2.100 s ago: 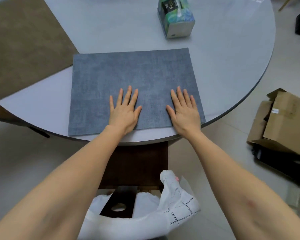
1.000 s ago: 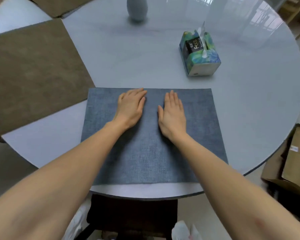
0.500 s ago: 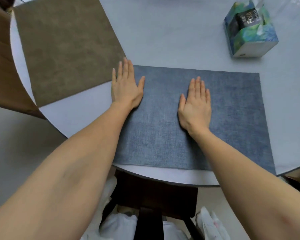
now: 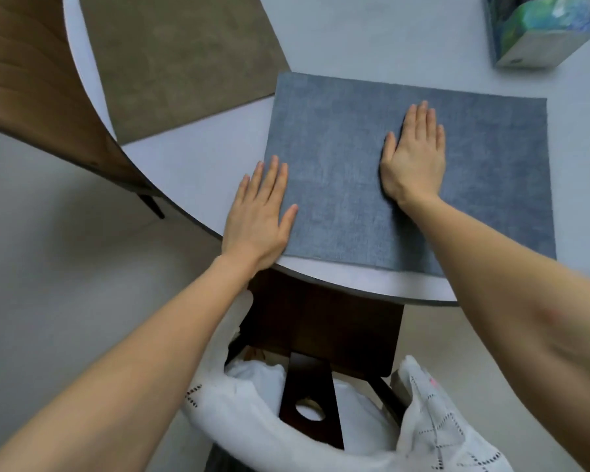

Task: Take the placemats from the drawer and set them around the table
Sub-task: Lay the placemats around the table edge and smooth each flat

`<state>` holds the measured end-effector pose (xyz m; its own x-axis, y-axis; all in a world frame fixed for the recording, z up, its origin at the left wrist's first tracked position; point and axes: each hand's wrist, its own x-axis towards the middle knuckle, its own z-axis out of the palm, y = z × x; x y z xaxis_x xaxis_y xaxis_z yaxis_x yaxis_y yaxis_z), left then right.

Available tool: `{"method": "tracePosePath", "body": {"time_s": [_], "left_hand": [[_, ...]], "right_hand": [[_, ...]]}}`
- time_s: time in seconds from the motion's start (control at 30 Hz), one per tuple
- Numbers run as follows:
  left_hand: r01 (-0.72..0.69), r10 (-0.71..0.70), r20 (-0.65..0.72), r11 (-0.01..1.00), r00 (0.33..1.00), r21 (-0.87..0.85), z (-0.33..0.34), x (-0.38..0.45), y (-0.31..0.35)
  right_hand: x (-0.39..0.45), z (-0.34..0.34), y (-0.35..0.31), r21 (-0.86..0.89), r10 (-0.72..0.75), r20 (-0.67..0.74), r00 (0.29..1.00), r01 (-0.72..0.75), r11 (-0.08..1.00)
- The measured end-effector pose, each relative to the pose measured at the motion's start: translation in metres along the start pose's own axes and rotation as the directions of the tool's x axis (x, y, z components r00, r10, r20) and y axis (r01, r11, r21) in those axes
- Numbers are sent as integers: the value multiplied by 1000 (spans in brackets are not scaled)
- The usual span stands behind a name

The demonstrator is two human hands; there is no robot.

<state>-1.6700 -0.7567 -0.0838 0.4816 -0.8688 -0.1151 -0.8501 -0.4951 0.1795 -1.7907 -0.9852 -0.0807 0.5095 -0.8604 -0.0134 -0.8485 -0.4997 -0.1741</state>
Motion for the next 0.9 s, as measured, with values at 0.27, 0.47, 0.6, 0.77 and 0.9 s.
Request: {"method": "tracePosePath", "body": {"time_s": [0.27, 0.47, 0.6, 0.77, 0.9], "left_hand": [[23, -24, -17, 1000, 1000, -10, 1, -6, 1], [63, -63, 37, 998, 997, 7, -5, -9, 7], [61, -77, 184, 994, 980, 91, -21, -26, 1], [77, -123, 324, 986, 938, 150, -90, -37, -30], [163, -183, 372, 983, 910, 84, -151, -50, -82]], "right_hand": [[-123, 16, -46, 36, -367, 78, 927, 365, 930], [-158, -3, 48, -49, -138, 112, 984, 144, 988], [-179, -20, 70, -88, 36, 187, 982, -20, 996], [-162, -60, 12, 36, 118, 271, 955, -133, 990], [-146, -103, -82, 56, 5, 318, 948, -24, 998]]}}
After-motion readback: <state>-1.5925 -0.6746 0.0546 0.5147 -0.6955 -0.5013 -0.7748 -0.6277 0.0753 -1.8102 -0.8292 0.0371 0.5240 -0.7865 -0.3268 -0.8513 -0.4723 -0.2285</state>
